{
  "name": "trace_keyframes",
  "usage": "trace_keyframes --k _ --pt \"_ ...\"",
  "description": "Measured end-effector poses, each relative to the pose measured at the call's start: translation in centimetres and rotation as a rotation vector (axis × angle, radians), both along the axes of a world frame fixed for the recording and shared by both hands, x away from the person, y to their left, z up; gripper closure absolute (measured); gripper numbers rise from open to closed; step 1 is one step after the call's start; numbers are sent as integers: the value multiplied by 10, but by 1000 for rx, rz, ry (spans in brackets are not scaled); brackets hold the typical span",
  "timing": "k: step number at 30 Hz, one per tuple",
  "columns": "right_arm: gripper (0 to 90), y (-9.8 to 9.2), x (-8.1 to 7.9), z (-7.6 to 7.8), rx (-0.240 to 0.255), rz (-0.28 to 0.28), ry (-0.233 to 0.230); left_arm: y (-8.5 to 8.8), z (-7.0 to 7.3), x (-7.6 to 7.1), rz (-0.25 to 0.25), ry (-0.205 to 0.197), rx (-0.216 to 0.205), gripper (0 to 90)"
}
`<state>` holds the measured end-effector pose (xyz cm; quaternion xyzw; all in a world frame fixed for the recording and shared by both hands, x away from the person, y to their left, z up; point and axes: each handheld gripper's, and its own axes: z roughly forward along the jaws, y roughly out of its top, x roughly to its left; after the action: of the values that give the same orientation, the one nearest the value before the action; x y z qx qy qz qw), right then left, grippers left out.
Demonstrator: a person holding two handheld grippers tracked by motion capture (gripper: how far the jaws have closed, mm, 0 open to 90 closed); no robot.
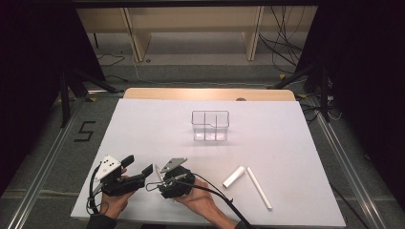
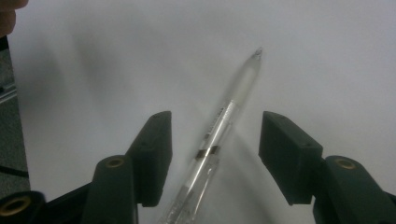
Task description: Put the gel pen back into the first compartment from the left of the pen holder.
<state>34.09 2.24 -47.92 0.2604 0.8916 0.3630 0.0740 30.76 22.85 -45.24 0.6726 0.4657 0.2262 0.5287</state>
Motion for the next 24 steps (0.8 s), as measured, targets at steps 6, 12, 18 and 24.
trace_keyframes --k 6,12,18,24 --pt "515 6 -1 -3 -16 -4 2 0 0 0 4 0 -3 160" --pt "557 9 0 -5 -37 2 -13 1 0 0 12 0 -4 160" --pt "595 11 0 -7 -49 -5 -19 1 0 0 16 0 -6 160" --pt "624 13 0 -9 -67 -5 -19 1 0 0 15 0 -3 160"
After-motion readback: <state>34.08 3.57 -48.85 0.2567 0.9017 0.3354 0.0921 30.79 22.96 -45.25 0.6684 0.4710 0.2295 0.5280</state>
